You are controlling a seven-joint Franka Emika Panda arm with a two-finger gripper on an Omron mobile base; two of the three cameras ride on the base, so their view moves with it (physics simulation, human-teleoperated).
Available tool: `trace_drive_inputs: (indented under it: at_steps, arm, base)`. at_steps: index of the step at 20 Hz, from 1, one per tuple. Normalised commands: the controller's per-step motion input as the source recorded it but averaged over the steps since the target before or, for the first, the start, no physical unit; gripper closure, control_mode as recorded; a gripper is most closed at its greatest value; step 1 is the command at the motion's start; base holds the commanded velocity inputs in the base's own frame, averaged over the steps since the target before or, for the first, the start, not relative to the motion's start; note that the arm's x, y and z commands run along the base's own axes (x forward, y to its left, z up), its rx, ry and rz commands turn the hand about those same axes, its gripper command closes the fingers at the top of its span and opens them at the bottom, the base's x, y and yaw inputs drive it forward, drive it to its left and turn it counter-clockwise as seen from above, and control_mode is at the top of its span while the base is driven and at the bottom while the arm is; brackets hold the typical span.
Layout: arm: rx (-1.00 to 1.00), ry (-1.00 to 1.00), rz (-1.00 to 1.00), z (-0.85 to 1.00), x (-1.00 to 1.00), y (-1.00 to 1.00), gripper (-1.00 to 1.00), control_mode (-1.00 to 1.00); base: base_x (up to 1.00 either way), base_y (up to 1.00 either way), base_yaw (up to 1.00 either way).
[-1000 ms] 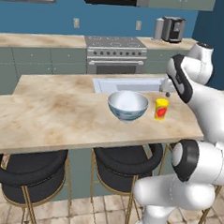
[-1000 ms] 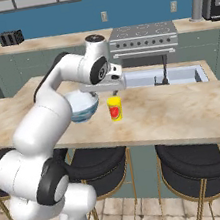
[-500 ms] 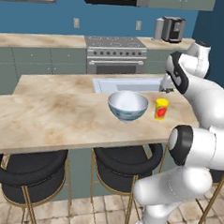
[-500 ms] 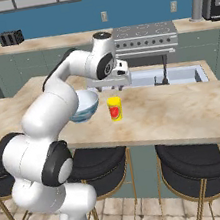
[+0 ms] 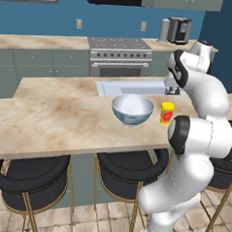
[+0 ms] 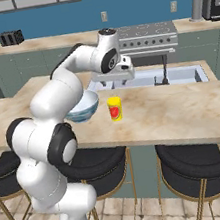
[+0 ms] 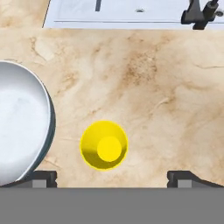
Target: Place the cup inside the bowl on the dining table and move the bowl to any counter.
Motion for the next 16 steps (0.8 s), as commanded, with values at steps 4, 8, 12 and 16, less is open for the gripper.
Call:
trace_drive_inputs:
  at_steps: [4, 8, 12, 16]
  arm:
    - [0.0, 0.0, 0.0, 0.0, 0.0, 0.0, -1.0, -1.0]
    - [0.0, 0.05, 0.0, -0.14, 0.0, 0.0, -1.0, -1.0]
    - [0.0, 0.06, 0.0, -0.22, 0.0, 0.0, -1.0, -1.0]
    - [0.0, 0.03, 0.0, -0.19, 0.0, 0.0, -1.0, -1.0]
  base:
    - [0.0, 0.0, 0.0]
    - [0.0, 0.0, 0.0]
    - [0.0, 0.0, 0.0]
    - [0.0, 0.0, 0.0]
